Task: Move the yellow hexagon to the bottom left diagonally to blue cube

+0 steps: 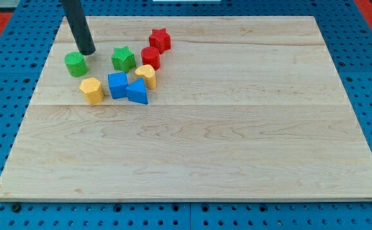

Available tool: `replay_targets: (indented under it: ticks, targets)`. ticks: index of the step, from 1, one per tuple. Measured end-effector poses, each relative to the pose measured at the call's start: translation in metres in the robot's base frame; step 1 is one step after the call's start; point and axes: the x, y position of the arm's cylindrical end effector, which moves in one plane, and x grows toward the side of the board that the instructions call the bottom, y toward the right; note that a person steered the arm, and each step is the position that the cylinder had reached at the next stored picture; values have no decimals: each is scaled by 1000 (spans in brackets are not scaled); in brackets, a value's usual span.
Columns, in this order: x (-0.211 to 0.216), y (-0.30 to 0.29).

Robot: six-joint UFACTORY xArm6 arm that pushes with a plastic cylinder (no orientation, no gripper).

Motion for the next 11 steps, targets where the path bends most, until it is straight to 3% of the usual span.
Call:
replay_targets:
  ticks: [1,2,4,7,11]
  targets:
    - [20,39]
    - [47,20]
    - [51,-10]
    - [71,-10]
    - [94,20]
